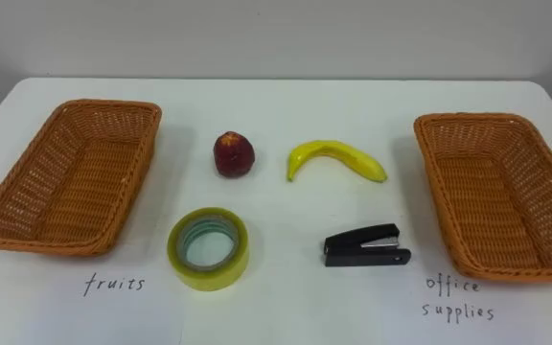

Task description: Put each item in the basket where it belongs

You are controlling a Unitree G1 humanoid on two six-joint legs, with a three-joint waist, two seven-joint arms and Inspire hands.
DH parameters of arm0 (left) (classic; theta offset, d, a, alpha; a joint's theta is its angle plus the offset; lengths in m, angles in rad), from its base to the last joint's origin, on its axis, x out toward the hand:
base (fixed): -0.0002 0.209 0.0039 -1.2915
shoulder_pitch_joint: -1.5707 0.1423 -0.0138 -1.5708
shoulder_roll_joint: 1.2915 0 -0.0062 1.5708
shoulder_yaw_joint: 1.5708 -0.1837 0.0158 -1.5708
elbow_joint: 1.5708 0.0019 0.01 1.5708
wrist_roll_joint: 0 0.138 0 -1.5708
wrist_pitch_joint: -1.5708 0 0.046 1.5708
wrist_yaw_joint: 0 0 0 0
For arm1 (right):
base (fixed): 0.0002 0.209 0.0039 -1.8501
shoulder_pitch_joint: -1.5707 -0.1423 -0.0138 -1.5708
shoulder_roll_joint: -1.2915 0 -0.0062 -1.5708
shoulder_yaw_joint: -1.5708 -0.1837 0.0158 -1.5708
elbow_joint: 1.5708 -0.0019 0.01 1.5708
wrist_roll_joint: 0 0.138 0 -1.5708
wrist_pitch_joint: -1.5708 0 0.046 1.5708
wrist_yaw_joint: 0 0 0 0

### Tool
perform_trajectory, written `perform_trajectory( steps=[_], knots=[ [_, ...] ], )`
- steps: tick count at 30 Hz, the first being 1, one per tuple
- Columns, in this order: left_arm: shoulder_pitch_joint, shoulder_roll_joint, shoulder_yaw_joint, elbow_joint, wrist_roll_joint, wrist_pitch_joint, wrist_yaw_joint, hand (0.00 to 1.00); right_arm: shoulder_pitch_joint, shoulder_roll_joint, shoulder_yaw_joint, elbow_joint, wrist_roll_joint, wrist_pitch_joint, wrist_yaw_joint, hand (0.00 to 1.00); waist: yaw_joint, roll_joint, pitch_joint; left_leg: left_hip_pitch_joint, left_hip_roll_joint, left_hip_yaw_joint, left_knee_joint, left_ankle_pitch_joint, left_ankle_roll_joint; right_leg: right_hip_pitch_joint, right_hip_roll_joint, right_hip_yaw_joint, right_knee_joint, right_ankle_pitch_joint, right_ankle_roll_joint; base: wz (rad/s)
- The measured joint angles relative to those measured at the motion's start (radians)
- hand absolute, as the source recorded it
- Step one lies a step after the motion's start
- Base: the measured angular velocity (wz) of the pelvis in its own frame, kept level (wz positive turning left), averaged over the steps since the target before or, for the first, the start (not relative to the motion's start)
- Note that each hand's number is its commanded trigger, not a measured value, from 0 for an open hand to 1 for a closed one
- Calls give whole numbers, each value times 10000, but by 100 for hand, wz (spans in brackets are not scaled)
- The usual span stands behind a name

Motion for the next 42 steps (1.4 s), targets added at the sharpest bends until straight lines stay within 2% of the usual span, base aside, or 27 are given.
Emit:
perform_trajectory(
  steps=[3, 16, 21, 24, 27, 33, 35, 39, 42],
  knots=[
    [56, -7, 44, -5, 85, 0, 1, 0, -7, 70, -18, 48, -94, 11, 191, 0, 4, -78, 51, 37, 0, 3, -23, 0, 0, 20, 2, 0, 2, 0, 0, 0],
    [216, -25, 115, -4, 6, 5, 72, 0, 8, 118, -241, 134, 75, 217, 496, 0, -5, -114, 40, 61, 2, 23, -70, 0, -1, 15, 2, -5, 22, 3, -1, 0],
    [206, -38, 234, -33, -17, 215, 69, 0, 169, 128, -662, 210, 806, 228, 349, 0, -164, -82, 21, 61, 6, 12, -95, 0, -1, 0, 2, -16, 19, 3, -1, 0],
    [242, -40, 252, -10, -20, 223, 69, 0, 507, 144, -1257, 194, 1496, 316, 179, 0, -205, -47, 4, 111, 7, 37, -124, 0, -1, 5, 2, 15, 33, 3, -2, -1],
    [326, -34, 397, -7, -42, 262, 68, 0, 758, 134, -2001, 215, 2309, 522, -195, 0, -429, -59, 1, 258, 4, 41, -178, 0, -1, 155, 2, 6, 40, 3, -1, 0],
    [529, 28, 1318, -9, -36, 412, 84, 0, 1191, 88, -4157, -95, 3179, 723, -1168, 0, -1006, -156, -24, 376, 5, 71, -282, -1, -1, 212, 3, 25, 48, 2, 0, -5],
    [537, 152, 1398, -7, -25, 416, 87, 0, 1154, 0, -4822, -272, 3114, 762, -1746, 0, -1226, -230, -40, 375, 9, 128, -221, 0, -1, 194, 3, 77, 45, 1, 0, -7],
    [517, 197, 1645, -4, 16, 419, 88, 0, 1239, -18, -5708, -1121, 3212, 775, -2728, 0, -1294, -330, -34, 376, 4, 179, -218, -4, 7, 124, 4, 216, 47, 0, 3, -12],
    [514, 204, 1701, -8, -29, 419, 89, 0, 1096, -50, -6206, -2369, 3168, 538, -4039, 0, -1295, -362, -34, 349, 0, 332, -264, -6, 20, -33, -8, 352, 105, -17, 31, -14]
  ],
)
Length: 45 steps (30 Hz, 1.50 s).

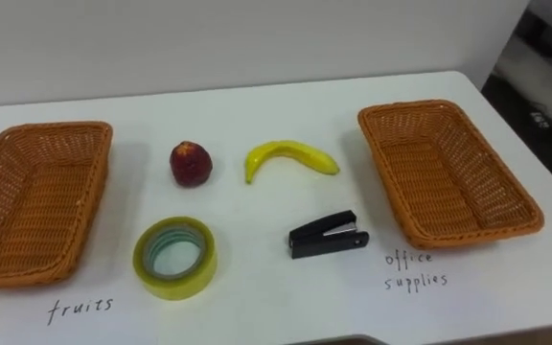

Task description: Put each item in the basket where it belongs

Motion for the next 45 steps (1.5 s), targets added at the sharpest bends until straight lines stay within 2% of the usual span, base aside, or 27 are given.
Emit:
perform_trajectory(
  steps=[2, 3, 4, 6, 8, 12, 14, 16, 21, 27, 32, 35, 40, 45],
  knots=[
    [29, 19, -4, -51, 9, -2, 5, 0, -15, -5, -149, -1279, 37, -237, -947, 0, -32, -18, -8, -52, -4, 87, -21, -4, 12, -147, -6, 80, 98, -14, 23, -10],
    [33, 30, -5, -71, 9, -2, 10, 0, -53, -13, -192, -1500, 37, -344, -1164, 0, -38, -23, -7, -87, -7, 89, -21, -5, 13, -173, -6, 87, 90, -14, 23, -4],
    [38, 46, -9, -142, 9, -4, 18, 0, -209, -61, -197, -1873, 3, -539, -1659, 0, -25, -82, -43, -155, -12, 88, -19, -3, 16, -255, -8, 103, 105, -14, 23, 0],
    [80, 49, -14, -302, 11, -27, 24, 0, -351, -169, -202, -2473, -85, -683, -2541, 0, 13, -87, -49, -228, -12, 93, -16, 0, 21, -364, -2, 132, 110, -12, 24, 0],
    [169, 97, -129, -412, 15, -71, 25, 0, -435, -203, -198, -3312, -726, -999, -3512, 0, 12, -73, -53, -239, -12, 95, -17, 1, 20, -367, 0, 114, 109, -11, 24, 0],
    [314, 197, -321, -708, 31, -137, 25, 0, -432, -218, -186, -4719, -1362, -1227, -4538, 0, 44, -23, -37, -212, -11, 97, -61, 1, 20, -365, 1, 89, 107, -11, 24, 0],
    [363, 246, -405, -795, 52, -304, 25, 0, -467, -218, -180, -5545, -1925, -1378, -5045, 0, 49, -27, -34, -210, -12, 99, -62, 1, 20, -364, 2, 87, 108, -11, 24, 0],
    [363, 245, -458, -796, 65, -368, 23, 0, -503, -221, -174, -5958, -2200, -1632, -5238, 0, 59, -39, -34, -206, -12, 99, -62, 1, 20, -363, 2, 89, 108, -11, 24, 0],
    [363, 236, -482, -776, 208, -443, 22, 0, -484, -221, -176, -7063, -2613, -1820, -5876, 0, 92, -56, -19, -194, -10, 103, -61, 1, 20, -371, 1, 82, 112, -12, 24, 0],
    [344, 222, -515, -766, 297, -480, 20, 0, -462, -226, -101, -8978, -4636, -2010, -6541, 0, 121, -90, -14, -328, -11, 170, -40, 11, 31, -524, -3, 150, 103, -22, 40, -4],
    [133, 224, -668, -317, 284, -642, 23, 0, -459, -242, 29, -10586, -7130, -2234, -7047, 0, 306, -152, -5, -337, -16, 198, -51, 12, 31, -550, -1, 147, 132, -20, 41, -2],
    [131, 218, -833, -266, 294, -712, 25, 0, -543, -286, 134, -11247, -7871, -2324, -7039, 0, 325, -195, -5, -378, -7, 151, -66, 13, 30, -584, -7, -109, 138, -20, 40, 5],
    [164, 231, -821, -242, 297, -725, 24, 0, -564, -325, 462, -12385, -9027, -2313, -6621, 0, 450, -227, -5, -363, -2, 106, -88, 13, 29, -564, -9, -200, 140, -17, 37, 3],
    [-97, 260, -892, 257, 496, -871, 17, 0, -932, -812, 997, -12693, -10068, -2301, -5955, 0, 572, -338, 41, -330, 2, 110, -86, 13, 29, -537, -13, -304, 140, -13, 37, -1]
  ],
)
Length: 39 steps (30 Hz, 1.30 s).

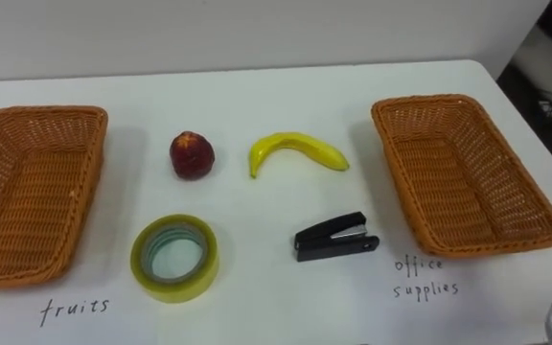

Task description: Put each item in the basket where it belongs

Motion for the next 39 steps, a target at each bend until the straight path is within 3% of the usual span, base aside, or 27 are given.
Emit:
perform_trajectory(
  steps=[5, 10, 12, 25, 32, 39],
  knots=[
    [-6, -6, 3, 232, 19, -31, -32, 0, -2, -73, 380, -1046, -163, 32, 827, 0, 82, -45, -14, 1, 11, -1, 12, 0, -1, 2, -1, -49, 7, 1, -2, 0],
    [-89, -2, 0, 348, 51, -24, -56, 0, -374, -438, 892, -1600, -210, 25, 1719, 0, 158, -93, -30, 54, 10, -5, 28, 0, -1, 87, -10, -108, -5, 32, 5, 0],
    [-103, 0, 4, 376, 55, -23, -64, 0, -490, -477, 972, -1597, -490, 85, 2056, 0, 231, -27, 13, 93, 11, -1, 35, 0, -1, 113, -13, -117, -6, 32, 5, 0],
    [-14, 98, -4, 320, 509, 162, -423, 0, -848, -1057, 2389, -1593, -1642, 1086, 5681, 0, 507, -157, -12, 163, 29, -35, 42, 0, -1, 230, -28, -347, 1, 36, 2, 1],
    [-39, 206, 0, 316, 882, 243, -718, 0, -848, -1119, 3155, -1411, -1684, 1534, 8347, 0, 737, -351, 31, 117, 27, -48, 45, 0, -1, 184, -39, -360, -4, 42, 0, 0],
    [-167, 339, 0, 194, 937, 509, -1091, 0, -763, -1125, 3798, -961, -1864, 2187, 10460, 0, 851, -331, 28, -6, 3, -187, 70, 1, 1, 217, -56, -506, -31, 70, 5, 5]
  ],
)
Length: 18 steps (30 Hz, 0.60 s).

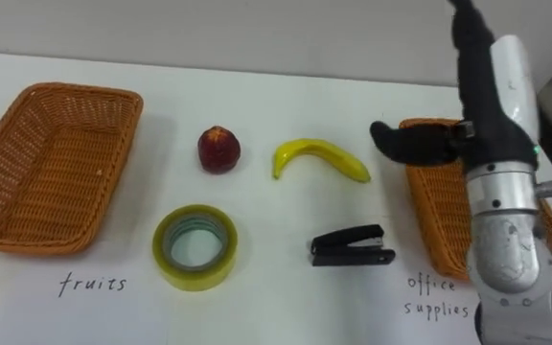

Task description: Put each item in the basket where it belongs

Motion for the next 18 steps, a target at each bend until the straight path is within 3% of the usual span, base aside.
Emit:
perform_trajectory(
  steps=[7, 18],
  knots=[
    [7, 8, -1, -279, 614, 350, -32, 0, 7, -10, 199, 686, -343, 660, 2098, 0, 47, -30, -25, 23, -20, -200, 17, 2, 2, 127, -5, -98, -27, 0, 1, 8],
    [-91, 16, -4, -464, 601, 360, -7, 0, 105, -4, 573, 767, -1392, 906, 3664, 0, 46, -18, -46, 42, -25, -342, 7, 2, 1, 153, -1, -89, -35, 0, 1, 3]
  ],
)
